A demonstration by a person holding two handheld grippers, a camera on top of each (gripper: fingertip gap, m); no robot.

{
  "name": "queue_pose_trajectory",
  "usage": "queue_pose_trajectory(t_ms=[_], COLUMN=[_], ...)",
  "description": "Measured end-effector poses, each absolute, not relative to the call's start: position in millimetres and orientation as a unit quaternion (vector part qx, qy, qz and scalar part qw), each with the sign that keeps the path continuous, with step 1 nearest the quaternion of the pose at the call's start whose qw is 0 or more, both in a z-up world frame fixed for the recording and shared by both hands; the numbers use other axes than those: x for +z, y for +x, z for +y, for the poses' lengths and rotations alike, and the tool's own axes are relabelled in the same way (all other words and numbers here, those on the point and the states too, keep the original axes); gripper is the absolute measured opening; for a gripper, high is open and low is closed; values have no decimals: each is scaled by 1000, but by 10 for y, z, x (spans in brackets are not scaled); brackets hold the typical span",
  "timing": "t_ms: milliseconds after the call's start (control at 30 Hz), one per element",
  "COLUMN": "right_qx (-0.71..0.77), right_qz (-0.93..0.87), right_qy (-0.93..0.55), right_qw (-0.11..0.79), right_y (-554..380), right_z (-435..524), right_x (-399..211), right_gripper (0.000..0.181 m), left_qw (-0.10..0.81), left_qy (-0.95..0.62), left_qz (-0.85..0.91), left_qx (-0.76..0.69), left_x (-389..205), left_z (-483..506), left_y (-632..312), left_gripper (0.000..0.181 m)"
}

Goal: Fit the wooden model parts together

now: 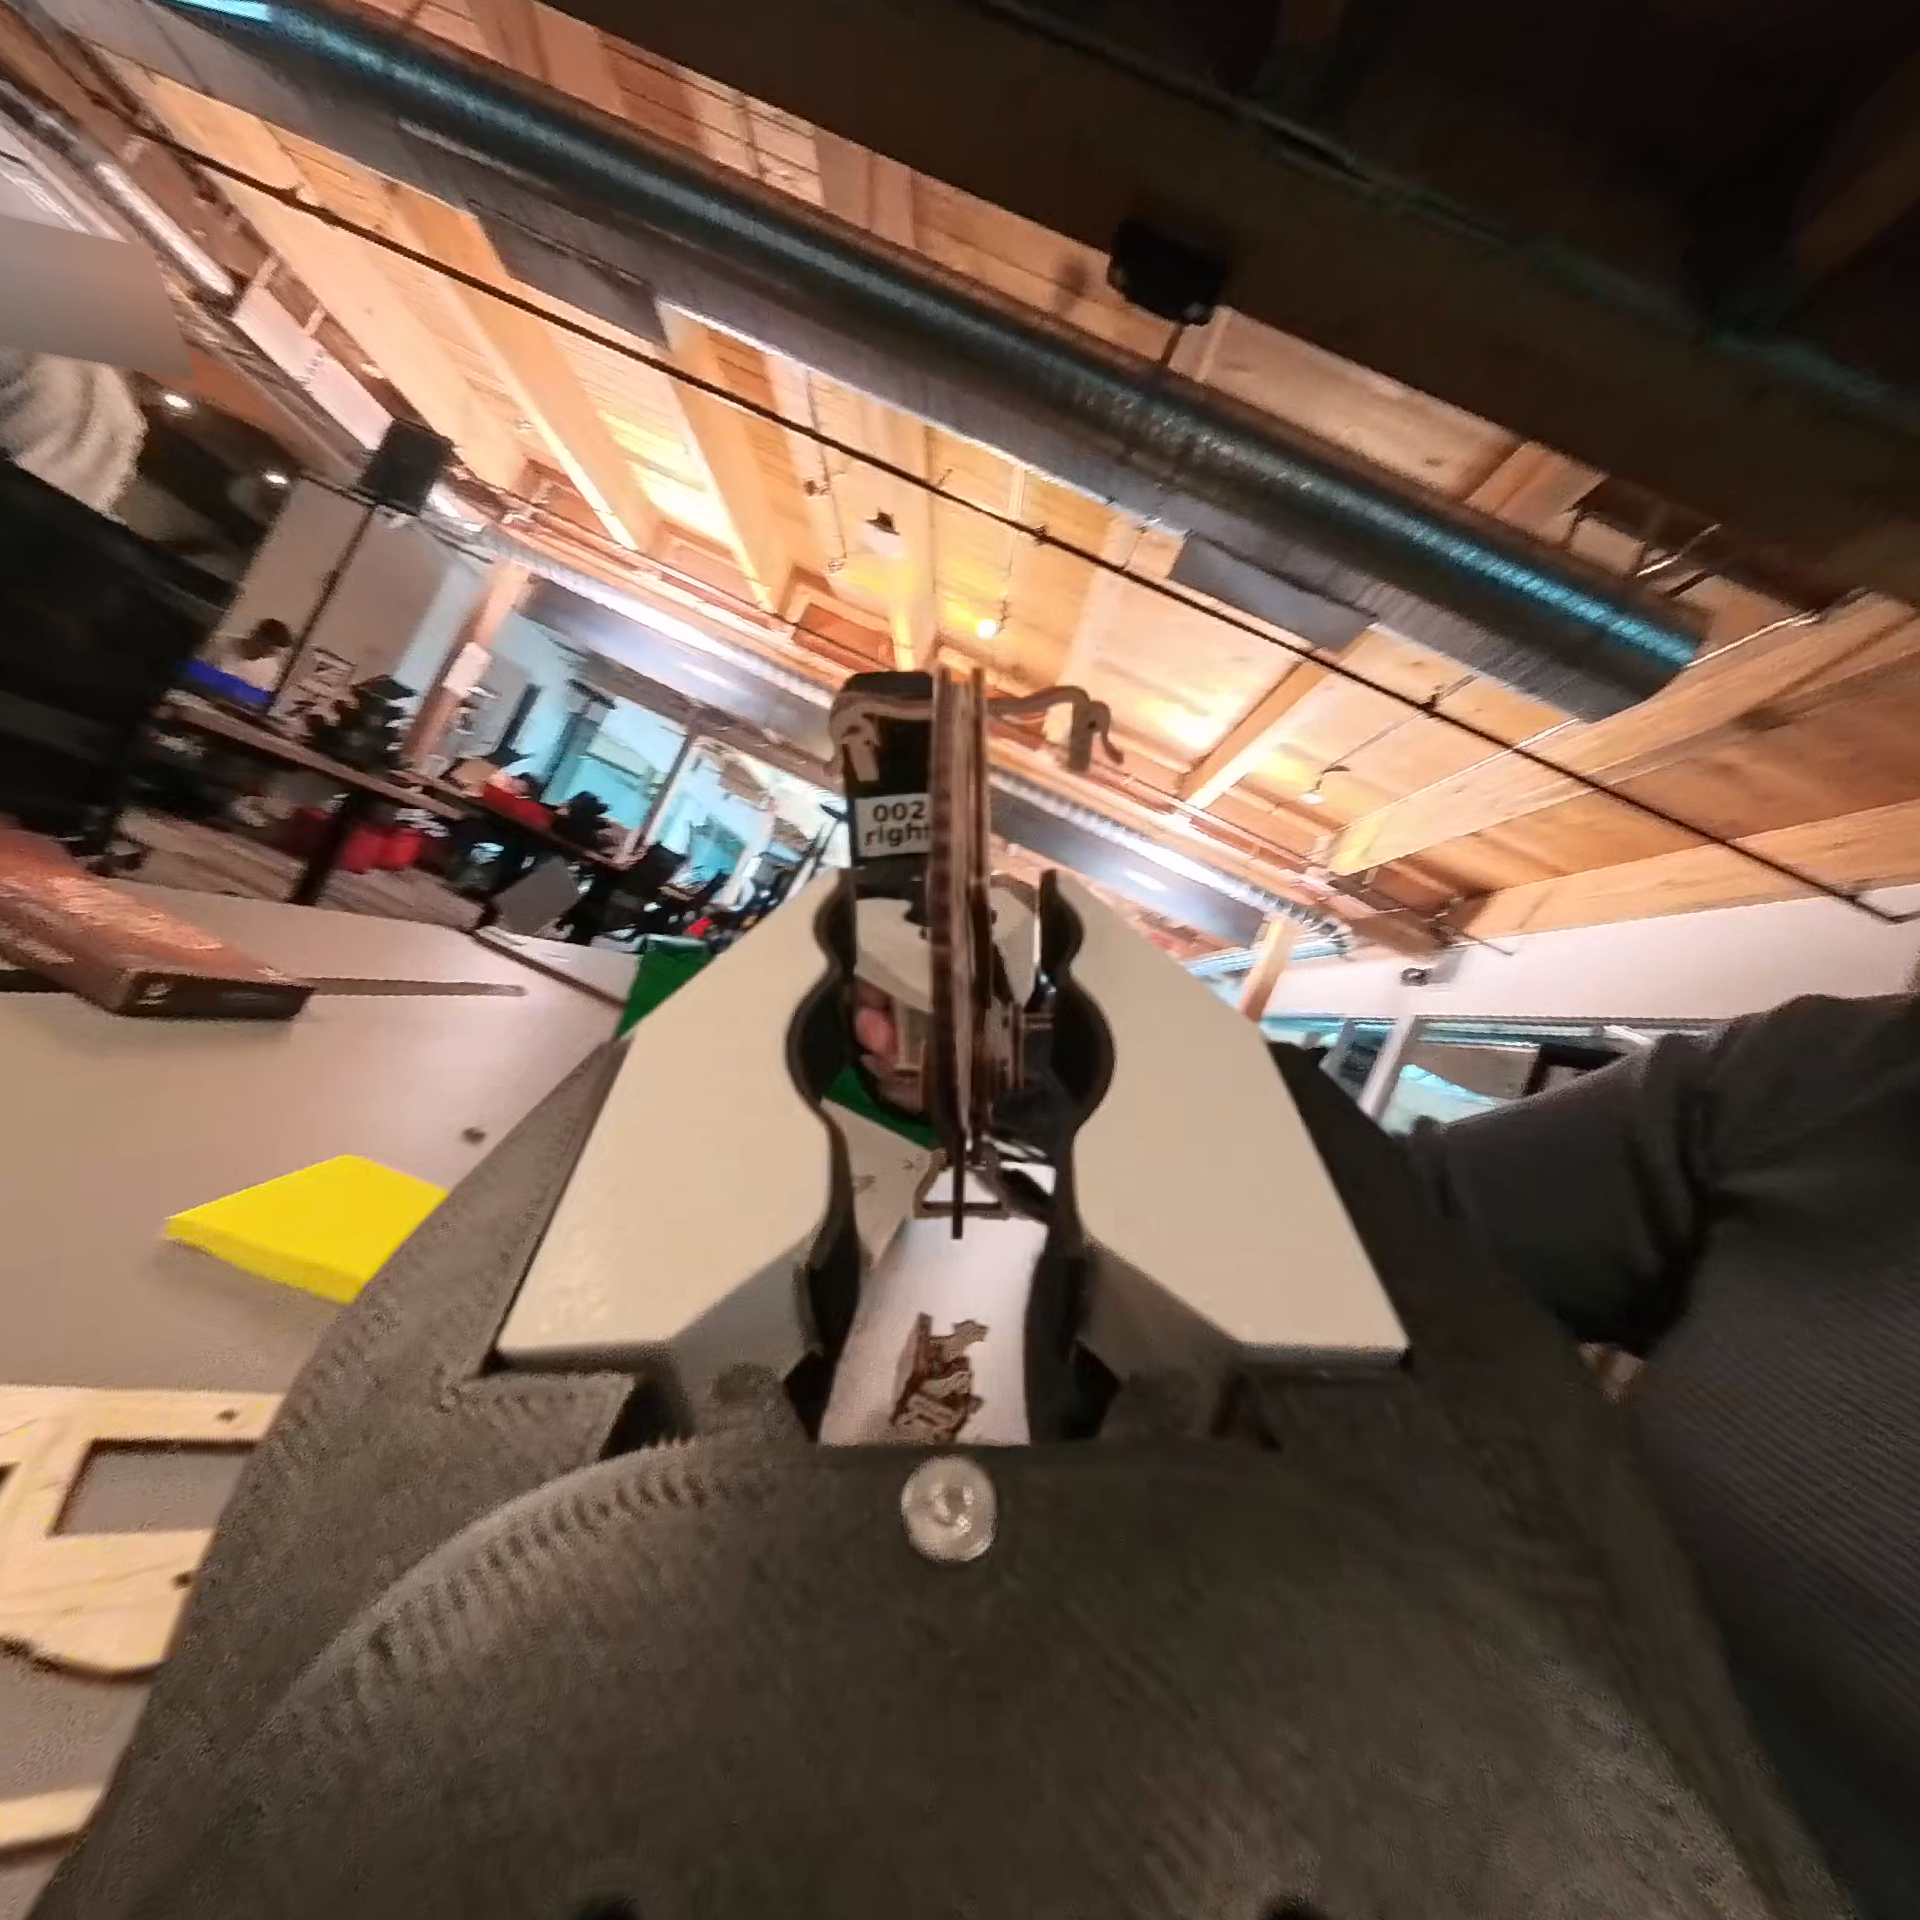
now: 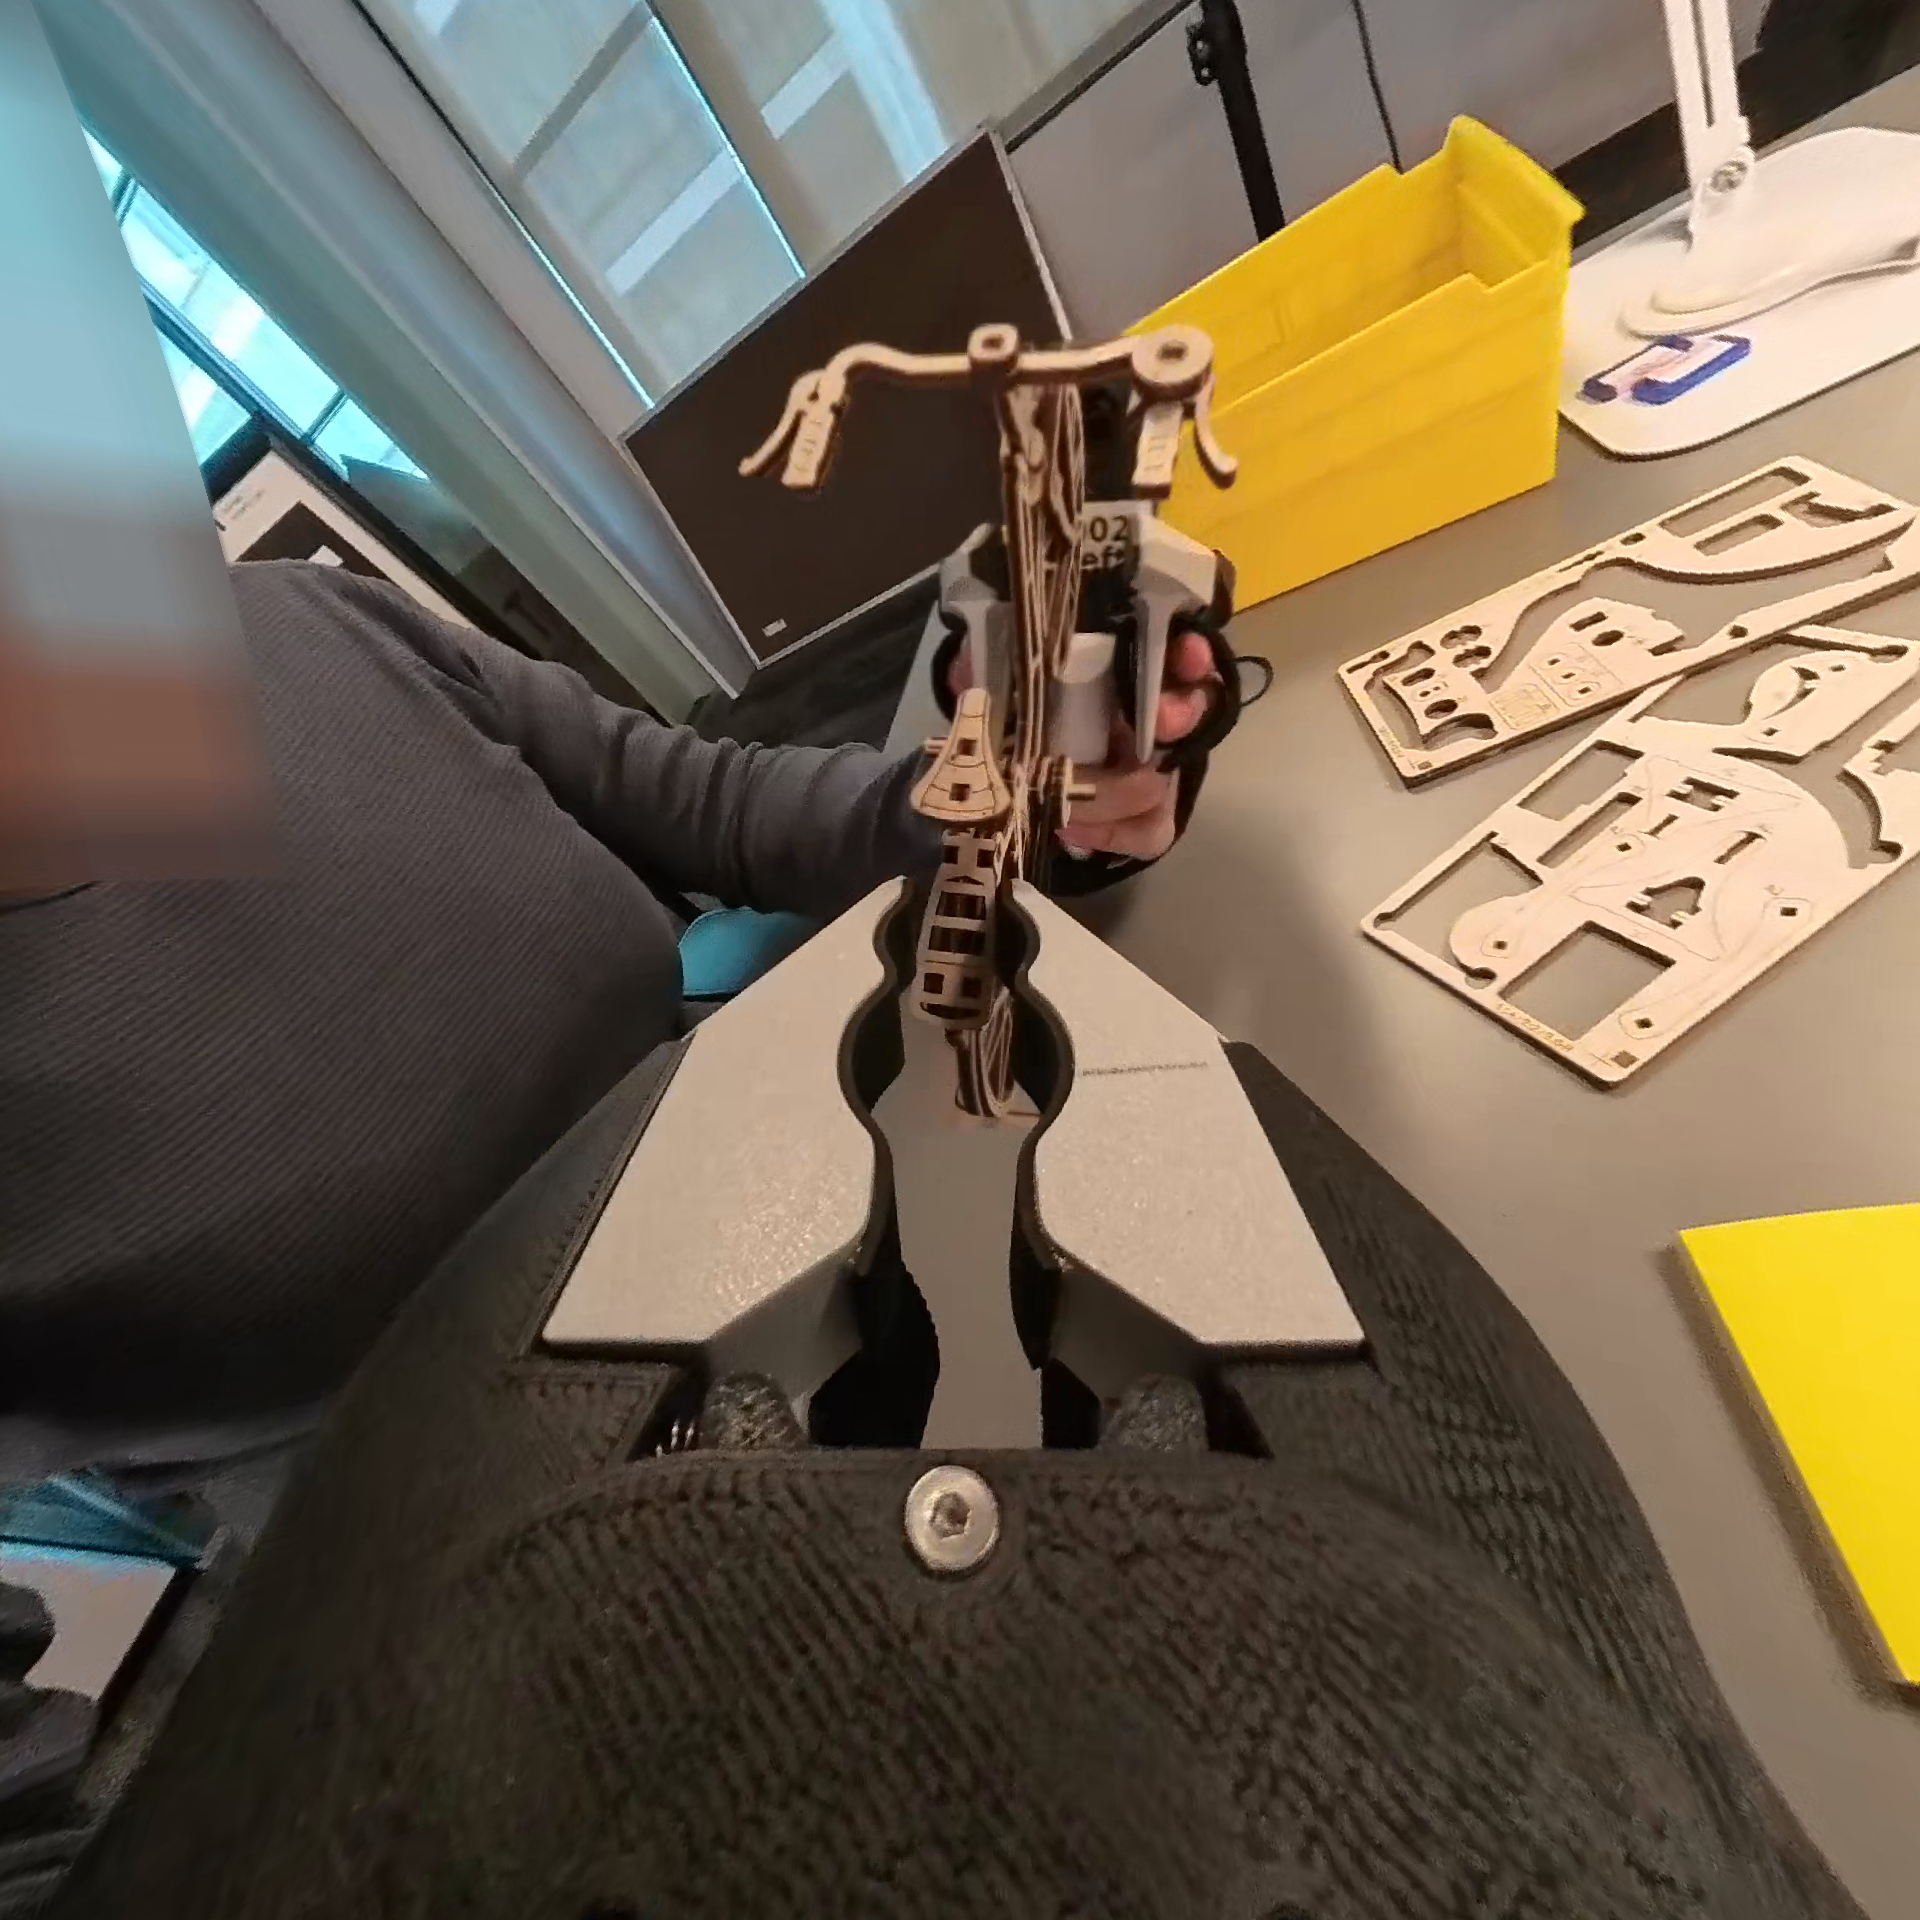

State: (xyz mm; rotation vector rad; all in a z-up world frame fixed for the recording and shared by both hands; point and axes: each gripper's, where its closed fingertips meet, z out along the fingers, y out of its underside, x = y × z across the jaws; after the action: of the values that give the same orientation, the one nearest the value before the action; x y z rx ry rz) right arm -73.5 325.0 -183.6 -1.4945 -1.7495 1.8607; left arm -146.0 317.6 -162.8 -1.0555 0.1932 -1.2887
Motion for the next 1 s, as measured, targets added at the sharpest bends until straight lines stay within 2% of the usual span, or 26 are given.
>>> queue_pose_trajectory(t_ms=[200, 333, 367, 467, 600, 733, 1000], right_qx=[631, 641, 645, 658, 632, 547, 388], right_qz=[-586, -568, -557, -514, -474, -509, -547], right_qy=[-498, -503, -509, -522, -558, -601, -689], right_qw=[98, 114, 123, 173, 254, 285, 275], right_y=[-689, -688, -693, -620, -277, 116, 508], right_z=[3220, 3249, 3283, 3445, 3635, 3514, 3280], right_x=[-1820, -1810, -1799, -1744, -1785, -2042, -2744], right_gripper=[12, 14, 27, 39, 47, 48, 55], left_qw=[660, 666, 668, 690, 734, 739, 609], left_qy=[-445, -451, -455, -480, -551, -591, -580], left_qz=[98, 101, 103, 127, 202, 304, 489], left_qx=[-597, -586, -579, -527, -342, -108, 232], left_x=[-1572, -1543, -1535, -1508, -1553, -1702, -2333], left_z=[3101, 3094, 3093, 3073, 3048, 2943, 2833], left_y=[-1448, -1423, -1419, -1400, -1334, -1201, -943], left_gripper=[8, 8, 8, 8, 8, 8, 8])
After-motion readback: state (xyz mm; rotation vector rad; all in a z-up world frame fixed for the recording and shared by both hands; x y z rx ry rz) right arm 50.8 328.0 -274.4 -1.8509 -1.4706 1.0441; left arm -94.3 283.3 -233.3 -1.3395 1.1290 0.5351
